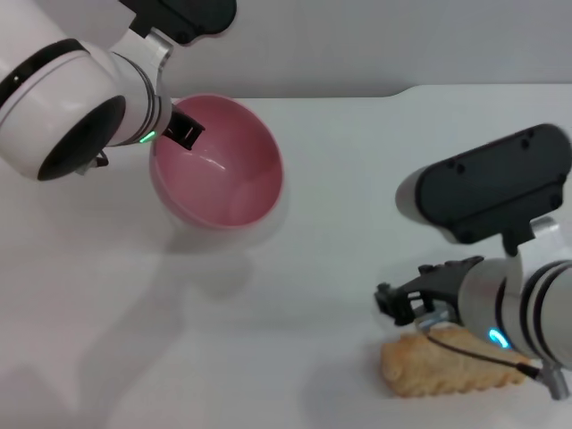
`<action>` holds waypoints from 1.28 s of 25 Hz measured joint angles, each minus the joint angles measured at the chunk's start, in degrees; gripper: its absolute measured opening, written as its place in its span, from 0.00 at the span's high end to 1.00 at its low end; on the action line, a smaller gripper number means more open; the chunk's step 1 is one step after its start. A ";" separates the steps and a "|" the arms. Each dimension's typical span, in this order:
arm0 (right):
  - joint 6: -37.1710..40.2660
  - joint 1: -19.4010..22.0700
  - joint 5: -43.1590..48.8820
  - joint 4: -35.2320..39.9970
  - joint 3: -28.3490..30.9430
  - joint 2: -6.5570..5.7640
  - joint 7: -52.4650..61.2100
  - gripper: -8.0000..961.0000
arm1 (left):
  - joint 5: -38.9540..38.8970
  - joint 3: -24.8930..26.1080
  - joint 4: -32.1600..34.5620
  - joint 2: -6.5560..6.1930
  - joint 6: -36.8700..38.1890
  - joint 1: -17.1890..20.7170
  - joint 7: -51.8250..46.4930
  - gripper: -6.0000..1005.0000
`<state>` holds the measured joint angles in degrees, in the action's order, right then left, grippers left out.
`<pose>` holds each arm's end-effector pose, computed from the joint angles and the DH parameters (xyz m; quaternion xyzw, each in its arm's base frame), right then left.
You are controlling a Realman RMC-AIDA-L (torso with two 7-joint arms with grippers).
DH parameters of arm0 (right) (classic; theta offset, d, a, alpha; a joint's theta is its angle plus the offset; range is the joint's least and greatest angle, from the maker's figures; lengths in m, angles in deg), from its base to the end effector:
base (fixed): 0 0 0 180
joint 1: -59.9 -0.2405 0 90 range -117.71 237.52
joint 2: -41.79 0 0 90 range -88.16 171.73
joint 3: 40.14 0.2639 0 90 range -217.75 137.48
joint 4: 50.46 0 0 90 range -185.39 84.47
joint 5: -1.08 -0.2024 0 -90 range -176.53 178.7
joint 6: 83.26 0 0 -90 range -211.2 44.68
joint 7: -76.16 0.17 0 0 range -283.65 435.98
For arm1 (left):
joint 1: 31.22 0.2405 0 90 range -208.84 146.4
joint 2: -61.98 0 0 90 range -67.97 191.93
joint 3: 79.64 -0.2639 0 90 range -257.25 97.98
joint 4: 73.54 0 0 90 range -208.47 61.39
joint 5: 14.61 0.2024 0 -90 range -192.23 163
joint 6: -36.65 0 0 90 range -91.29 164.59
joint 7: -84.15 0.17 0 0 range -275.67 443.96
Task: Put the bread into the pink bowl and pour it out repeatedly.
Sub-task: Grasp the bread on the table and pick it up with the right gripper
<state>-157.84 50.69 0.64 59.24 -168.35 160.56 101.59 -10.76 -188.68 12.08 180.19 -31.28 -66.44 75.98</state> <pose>0.1683 0.2560 -0.0778 -0.8272 0.4137 -0.0967 0.3679 -0.1492 0.4029 -0.0320 -0.8275 -0.2401 0.1568 0.4826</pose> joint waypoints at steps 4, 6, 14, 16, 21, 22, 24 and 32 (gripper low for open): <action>-1.50 -0.65 -0.31 0.98 -2.85 0.10 0.06 0.49 | -0.45 1.31 -1.94 0.00 0.11 -0.57 0.09 0.95; -1.50 -0.66 -0.59 1.13 -3.55 0.16 0.14 0.41 | -0.46 1.91 -3.43 0.00 0.01 -1.28 0.14 0.95; -1.70 -0.66 -1.37 -0.95 -4.54 0.23 1.59 0.15 | -0.52 3.65 -6.49 0.05 0.14 -3.15 0.84 0.95; -1.90 -0.61 -1.55 -1.59 -4.79 0.23 1.85 0.16 | -0.52 4.16 -7.00 0.11 0.37 -3.79 1.37 0.95; -3.36 -0.56 -1.66 -2.29 -5.14 0.23 2.37 0.16 | -0.66 5.08 -7.38 0.15 0.79 -4.39 2.19 0.95; -3.46 -0.56 -1.66 -2.41 -5.16 0.23 2.41 0.16 | -0.72 5.25 -7.46 0.15 0.81 -4.49 2.37 0.95; -3.52 -0.55 -1.67 -2.80 -5.31 0.23 2.44 0.16 | -1.32 5.74 -8.14 0.17 0.86 -5.00 3.17 0.95; -3.39 -0.56 -2.22 -5.52 -5.91 0.23 3.13 0.18 | -1.95 5.73 -8.74 0.17 1.37 -5.38 3.80 0.95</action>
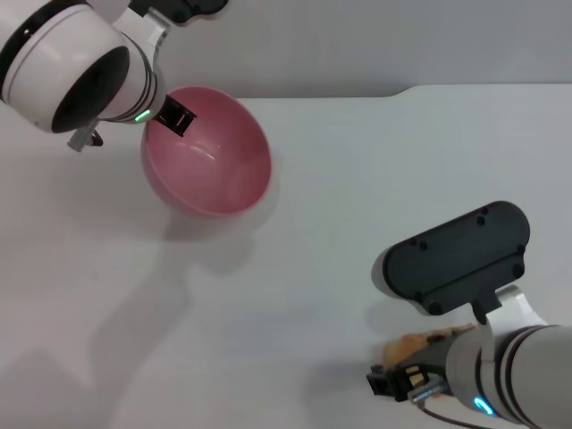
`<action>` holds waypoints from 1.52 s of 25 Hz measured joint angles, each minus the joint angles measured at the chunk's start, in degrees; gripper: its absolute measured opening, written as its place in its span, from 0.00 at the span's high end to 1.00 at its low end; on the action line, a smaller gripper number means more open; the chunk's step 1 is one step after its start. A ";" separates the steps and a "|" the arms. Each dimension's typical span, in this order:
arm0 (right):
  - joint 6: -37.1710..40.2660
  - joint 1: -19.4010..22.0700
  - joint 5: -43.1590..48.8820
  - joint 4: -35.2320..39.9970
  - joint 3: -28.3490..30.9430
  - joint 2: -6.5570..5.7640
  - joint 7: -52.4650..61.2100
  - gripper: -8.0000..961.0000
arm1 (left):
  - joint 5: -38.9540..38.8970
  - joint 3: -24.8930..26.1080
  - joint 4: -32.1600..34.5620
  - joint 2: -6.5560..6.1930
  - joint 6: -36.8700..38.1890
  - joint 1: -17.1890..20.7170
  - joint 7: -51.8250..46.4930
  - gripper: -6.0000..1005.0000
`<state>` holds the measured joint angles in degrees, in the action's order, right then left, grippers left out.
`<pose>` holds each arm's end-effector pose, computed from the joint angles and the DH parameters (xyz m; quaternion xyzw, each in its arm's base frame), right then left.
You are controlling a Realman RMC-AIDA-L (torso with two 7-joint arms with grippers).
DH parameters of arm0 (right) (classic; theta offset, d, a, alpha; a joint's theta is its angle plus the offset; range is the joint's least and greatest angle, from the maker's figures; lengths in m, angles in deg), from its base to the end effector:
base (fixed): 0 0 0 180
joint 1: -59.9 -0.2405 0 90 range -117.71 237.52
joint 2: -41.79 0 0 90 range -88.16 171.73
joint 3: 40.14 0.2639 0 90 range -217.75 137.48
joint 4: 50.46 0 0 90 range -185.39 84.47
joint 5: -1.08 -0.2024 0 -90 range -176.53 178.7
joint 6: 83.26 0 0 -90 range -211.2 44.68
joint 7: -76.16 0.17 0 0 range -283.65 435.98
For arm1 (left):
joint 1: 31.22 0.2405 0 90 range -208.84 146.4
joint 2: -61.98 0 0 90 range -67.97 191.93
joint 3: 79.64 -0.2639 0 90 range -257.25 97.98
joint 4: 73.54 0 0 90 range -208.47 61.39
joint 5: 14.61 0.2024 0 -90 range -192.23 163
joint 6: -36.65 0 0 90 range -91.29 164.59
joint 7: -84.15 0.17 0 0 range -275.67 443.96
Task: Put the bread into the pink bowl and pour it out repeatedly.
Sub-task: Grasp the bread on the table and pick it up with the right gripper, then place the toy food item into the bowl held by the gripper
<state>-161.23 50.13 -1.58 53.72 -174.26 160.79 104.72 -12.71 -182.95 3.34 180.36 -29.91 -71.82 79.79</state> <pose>0.1910 0.2251 -0.1073 -0.8237 0.4329 -0.1706 0.3241 -0.1567 0.4275 -0.0279 -0.8228 -0.2486 0.1804 0.4782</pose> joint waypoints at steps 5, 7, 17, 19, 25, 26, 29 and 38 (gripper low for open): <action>1.35 -0.33 -0.90 -2.84 -0.33 0.00 1.05 0.21 | -0.06 -0.25 0.00 0.00 0.02 0.27 0.00 0.95; 1.69 -0.38 -0.91 -3.62 -0.35 0.00 1.61 0.22 | -0.07 -0.29 0.00 0.00 0.02 0.41 0.00 0.95; 0.43 -1.52 -0.21 -2.93 -1.32 -0.28 0.96 0.29 | -0.16 -0.17 0.10 -0.07 0.45 0.87 -0.01 0.95; 0.38 -1.86 -0.15 -2.93 -1.36 -0.33 0.65 0.30 | -0.16 -0.12 0.11 -0.08 0.53 0.93 -0.01 0.95; 0.43 -1.86 1.30 -2.07 -1.38 -0.36 0.25 0.41 | -0.20 0.00 0.15 -0.17 0.67 1.11 0.05 0.95; 0.43 -1.77 1.88 -1.56 -1.38 -0.35 0.23 0.43 | -0.24 0.02 0.18 -0.19 0.70 1.18 0.05 0.95; 0.14 -1.54 3.75 0.94 -1.00 -0.35 0.10 0.48 | -0.85 -0.08 0.27 -0.20 0.86 1.42 0.24 0.95; 0.22 -1.56 13.10 12.38 2.21 -0.45 -2.17 0.57 | -4.39 -0.99 0.52 -0.14 2.87 2.50 1.41 0.95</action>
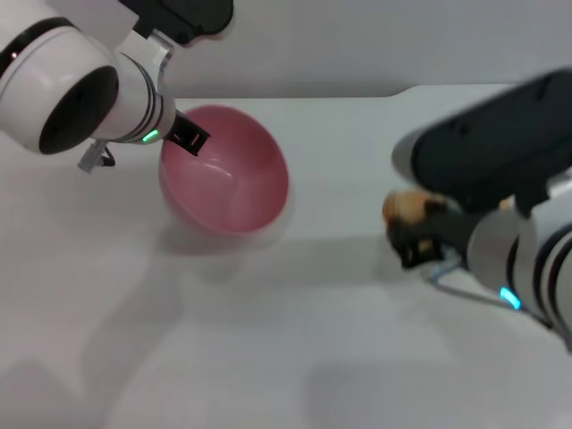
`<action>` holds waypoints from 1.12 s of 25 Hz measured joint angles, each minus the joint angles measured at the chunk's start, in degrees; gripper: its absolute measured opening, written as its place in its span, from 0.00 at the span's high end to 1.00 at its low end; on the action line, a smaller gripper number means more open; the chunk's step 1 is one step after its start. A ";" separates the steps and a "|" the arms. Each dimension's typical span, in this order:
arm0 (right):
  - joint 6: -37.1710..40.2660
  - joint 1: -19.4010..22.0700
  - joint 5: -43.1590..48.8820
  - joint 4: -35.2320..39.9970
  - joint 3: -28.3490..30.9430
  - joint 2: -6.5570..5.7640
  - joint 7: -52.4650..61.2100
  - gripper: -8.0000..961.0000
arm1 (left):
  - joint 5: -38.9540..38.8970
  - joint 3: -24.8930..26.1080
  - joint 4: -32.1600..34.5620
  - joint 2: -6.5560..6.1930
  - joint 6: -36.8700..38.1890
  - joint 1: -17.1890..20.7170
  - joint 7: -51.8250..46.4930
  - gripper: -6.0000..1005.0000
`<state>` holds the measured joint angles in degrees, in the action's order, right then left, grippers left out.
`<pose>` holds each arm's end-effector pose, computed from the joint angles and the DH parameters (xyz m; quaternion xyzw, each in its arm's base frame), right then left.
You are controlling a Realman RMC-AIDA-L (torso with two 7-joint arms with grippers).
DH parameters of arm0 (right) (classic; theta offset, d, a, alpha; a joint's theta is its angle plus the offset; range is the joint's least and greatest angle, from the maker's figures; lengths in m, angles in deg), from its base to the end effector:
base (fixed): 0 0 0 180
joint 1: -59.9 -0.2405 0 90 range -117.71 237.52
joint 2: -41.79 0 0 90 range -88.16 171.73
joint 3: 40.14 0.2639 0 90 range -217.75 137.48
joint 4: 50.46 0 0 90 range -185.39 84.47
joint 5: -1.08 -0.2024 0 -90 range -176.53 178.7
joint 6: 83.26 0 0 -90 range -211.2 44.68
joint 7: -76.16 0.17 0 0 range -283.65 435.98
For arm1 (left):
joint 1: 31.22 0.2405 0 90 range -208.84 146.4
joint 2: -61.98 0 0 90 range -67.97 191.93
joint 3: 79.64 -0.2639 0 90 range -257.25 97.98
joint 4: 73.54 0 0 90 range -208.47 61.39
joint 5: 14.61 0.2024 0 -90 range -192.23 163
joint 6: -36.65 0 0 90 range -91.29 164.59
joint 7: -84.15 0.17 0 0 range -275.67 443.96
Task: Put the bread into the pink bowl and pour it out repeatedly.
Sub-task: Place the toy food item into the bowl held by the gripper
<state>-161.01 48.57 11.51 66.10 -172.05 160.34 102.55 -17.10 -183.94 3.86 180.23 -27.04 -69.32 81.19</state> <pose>0.1364 0.2652 -0.0529 -0.8318 0.3388 -0.0713 0.4339 -0.1625 0.4182 -0.0408 -0.8404 -0.2567 0.1609 0.4494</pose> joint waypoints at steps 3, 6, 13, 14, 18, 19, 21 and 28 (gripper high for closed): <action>0.57 -1.19 3.33 1.77 0.24 0.19 -0.96 0.59 | -0.35 -0.79 0.17 0.12 0.31 0.30 0.02 0.95; 3.00 -3.82 4.25 1.61 0.38 0.32 -1.14 0.62 | -2.17 -1.48 0.59 0.12 0.95 0.42 0.03 0.95; 16.43 -6.35 3.91 -1.34 0.87 0.32 -1.13 0.66 | -5.52 -3.12 1.41 0.17 2.82 0.51 0.21 0.95; 18.85 -6.23 3.66 -2.12 0.96 0.34 -1.13 0.66 | -5.64 -3.20 1.54 0.18 2.93 0.51 0.21 0.95; 23.99 -6.11 0.99 -4.38 0.35 0.47 -0.62 0.69 | -5.98 -3.73 2.38 0.20 3.13 0.47 0.23 0.95; 23.99 -6.11 0.99 -4.38 0.35 0.47 -0.62 0.69 | -6.00 -3.76 2.54 0.21 3.13 0.44 0.23 0.95; 25.29 -6.04 -0.50 -5.33 0.24 0.47 -0.47 0.71 | -6.00 -3.79 2.57 0.22 3.13 0.42 0.23 0.95; 26.10 -5.93 -2.11 -5.99 -0.25 0.51 0.17 0.78 | -6.05 -3.80 2.63 0.23 3.13 0.04 0.23 0.95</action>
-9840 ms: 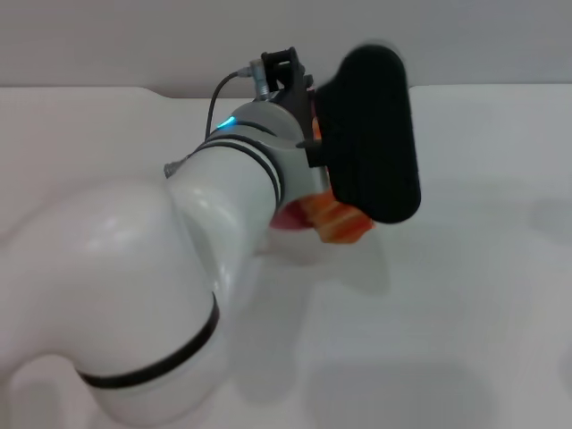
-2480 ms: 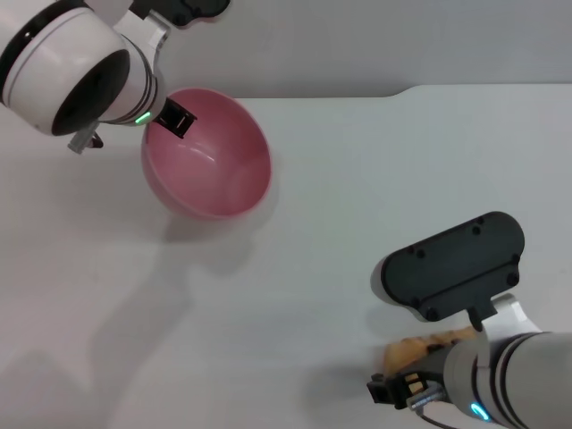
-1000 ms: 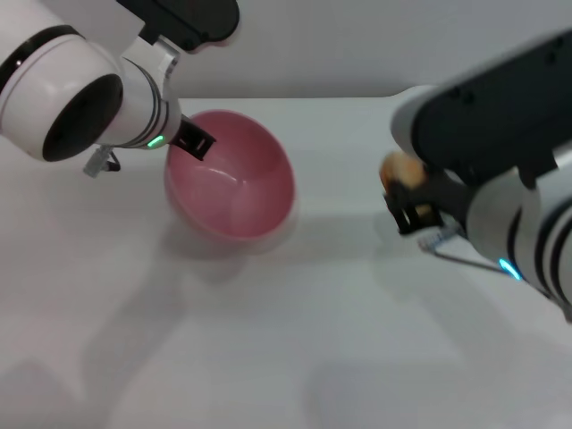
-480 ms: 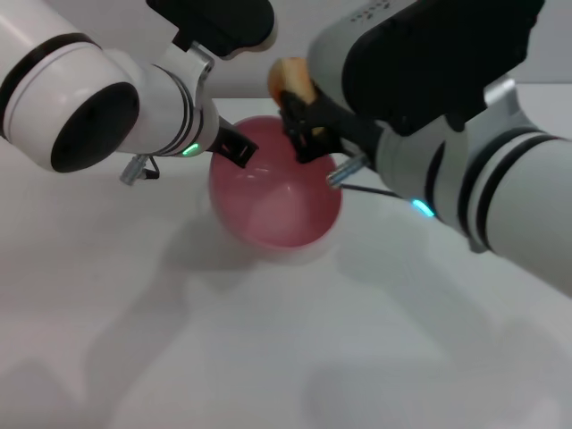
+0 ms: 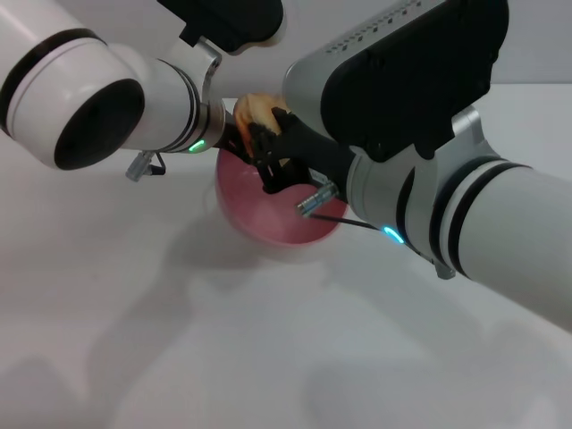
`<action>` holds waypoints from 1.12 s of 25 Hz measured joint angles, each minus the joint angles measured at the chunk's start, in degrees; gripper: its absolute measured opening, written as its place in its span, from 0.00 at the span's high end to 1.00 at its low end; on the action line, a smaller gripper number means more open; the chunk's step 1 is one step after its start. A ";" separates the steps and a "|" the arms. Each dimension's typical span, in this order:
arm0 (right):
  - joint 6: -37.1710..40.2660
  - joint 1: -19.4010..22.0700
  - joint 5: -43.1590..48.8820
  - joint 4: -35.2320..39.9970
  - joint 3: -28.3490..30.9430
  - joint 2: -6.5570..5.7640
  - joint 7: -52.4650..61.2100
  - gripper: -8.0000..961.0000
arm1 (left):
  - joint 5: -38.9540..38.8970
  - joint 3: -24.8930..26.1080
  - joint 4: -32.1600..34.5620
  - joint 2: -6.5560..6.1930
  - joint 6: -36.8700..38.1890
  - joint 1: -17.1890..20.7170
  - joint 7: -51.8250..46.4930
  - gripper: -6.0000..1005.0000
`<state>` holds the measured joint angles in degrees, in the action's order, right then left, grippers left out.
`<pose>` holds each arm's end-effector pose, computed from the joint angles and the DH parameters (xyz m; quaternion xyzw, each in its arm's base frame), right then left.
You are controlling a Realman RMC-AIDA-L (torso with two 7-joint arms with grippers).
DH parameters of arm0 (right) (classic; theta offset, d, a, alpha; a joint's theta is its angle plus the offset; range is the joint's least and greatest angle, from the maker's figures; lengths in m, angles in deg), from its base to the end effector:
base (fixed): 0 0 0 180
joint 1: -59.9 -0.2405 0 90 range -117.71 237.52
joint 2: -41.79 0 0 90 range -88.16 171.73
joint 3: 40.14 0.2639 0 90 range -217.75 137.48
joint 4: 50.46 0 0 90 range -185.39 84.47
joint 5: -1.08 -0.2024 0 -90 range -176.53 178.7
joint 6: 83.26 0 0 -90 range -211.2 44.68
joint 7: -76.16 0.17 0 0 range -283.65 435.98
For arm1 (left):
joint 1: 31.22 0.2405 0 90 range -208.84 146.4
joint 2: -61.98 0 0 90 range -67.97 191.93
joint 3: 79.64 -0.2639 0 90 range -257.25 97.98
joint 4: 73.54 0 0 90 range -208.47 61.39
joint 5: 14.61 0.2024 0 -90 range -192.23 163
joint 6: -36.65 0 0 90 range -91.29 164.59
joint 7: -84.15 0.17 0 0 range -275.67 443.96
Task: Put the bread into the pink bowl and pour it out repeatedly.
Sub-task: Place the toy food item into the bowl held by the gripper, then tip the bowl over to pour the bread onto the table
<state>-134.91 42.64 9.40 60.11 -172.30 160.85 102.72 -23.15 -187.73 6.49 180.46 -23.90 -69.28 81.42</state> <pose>0.0581 0.2913 -0.0789 -0.8848 0.2331 0.1094 0.3885 -0.1330 0.4049 -0.0660 -0.8752 -0.2373 0.1120 0.4064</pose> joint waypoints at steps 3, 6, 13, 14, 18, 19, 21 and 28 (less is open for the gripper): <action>-0.52 0.02 -0.02 0.47 0.13 0.01 0.01 0.78 | 0.00 0.05 0.00 0.00 0.00 -0.04 0.00 0.95; -0.56 0.07 -0.04 0.56 0.34 0.03 0.00 0.74 | 0.07 0.33 0.00 0.00 0.00 -0.06 0.00 0.95; -1.29 0.01 0.29 0.44 0.70 0.03 -0.20 0.60 | 0.41 0.88 -0.09 -0.07 -0.01 -0.15 -0.07 0.95; -1.70 0.04 0.46 0.55 0.94 0.00 -0.20 0.58 | 0.42 1.02 -0.16 -0.07 -0.01 -0.17 -0.05 0.95; -3.20 0.97 1.17 1.12 2.49 -0.17 -0.34 0.43 | 0.46 1.79 -0.57 -0.20 0.03 -0.18 0.00 0.95; -3.27 1.35 1.24 1.35 2.82 -0.20 -0.49 0.39 | 0.45 1.93 -0.62 -0.22 0.04 -0.18 0.00 0.95; -3.28 2.00 2.52 1.56 3.07 -0.22 -0.62 0.35 | 0.47 2.12 -0.70 -0.25 0.05 -0.18 0.00 0.95; -2.74 6.50 25.24 1.54 3.98 0.03 3.18 0.36 | 0.63 2.22 -0.76 -0.35 0.09 0.17 1.35 0.95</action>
<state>-137.65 49.13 34.64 61.65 -168.32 160.88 105.90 -22.52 -185.51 5.73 180.10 -23.82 -69.11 82.77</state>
